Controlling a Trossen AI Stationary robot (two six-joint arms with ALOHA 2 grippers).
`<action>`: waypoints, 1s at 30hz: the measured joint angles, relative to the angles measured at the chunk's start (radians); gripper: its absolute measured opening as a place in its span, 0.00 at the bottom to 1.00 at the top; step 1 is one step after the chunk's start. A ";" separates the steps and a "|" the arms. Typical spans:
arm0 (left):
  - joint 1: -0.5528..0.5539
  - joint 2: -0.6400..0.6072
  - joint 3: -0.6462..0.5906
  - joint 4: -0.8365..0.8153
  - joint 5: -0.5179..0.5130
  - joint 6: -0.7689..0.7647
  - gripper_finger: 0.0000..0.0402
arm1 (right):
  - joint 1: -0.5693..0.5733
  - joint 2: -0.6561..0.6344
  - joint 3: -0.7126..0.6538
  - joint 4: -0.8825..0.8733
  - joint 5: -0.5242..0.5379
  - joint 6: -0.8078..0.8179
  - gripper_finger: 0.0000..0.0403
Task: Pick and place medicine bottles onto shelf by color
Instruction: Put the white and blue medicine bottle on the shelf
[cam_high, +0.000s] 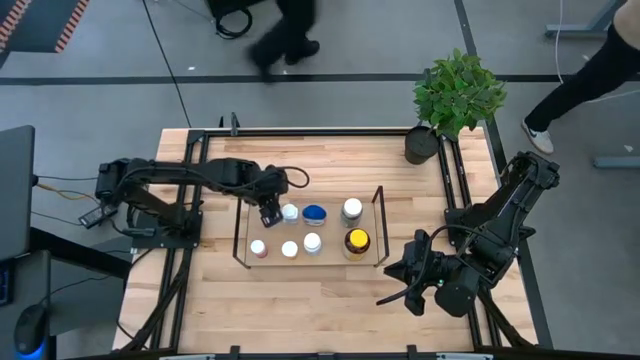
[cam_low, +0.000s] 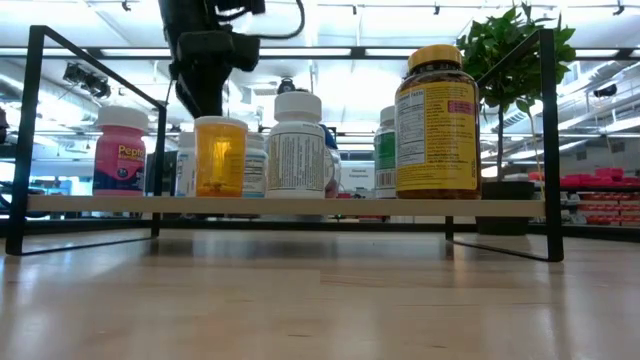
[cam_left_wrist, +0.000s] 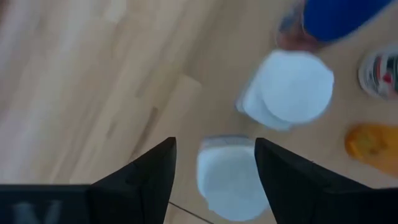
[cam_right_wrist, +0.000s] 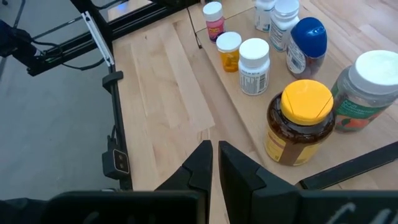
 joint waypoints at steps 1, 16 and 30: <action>0.000 0.009 0.000 -0.008 0.016 0.006 0.55 | 0.000 0.000 0.000 0.000 0.000 0.000 0.09; -0.028 0.054 0.000 -0.078 0.030 0.046 0.52 | 0.000 0.000 0.000 -0.006 0.000 -0.005 0.09; -0.026 0.054 0.015 -0.077 0.039 0.033 0.51 | 0.000 0.000 0.000 -0.011 0.000 -0.019 0.09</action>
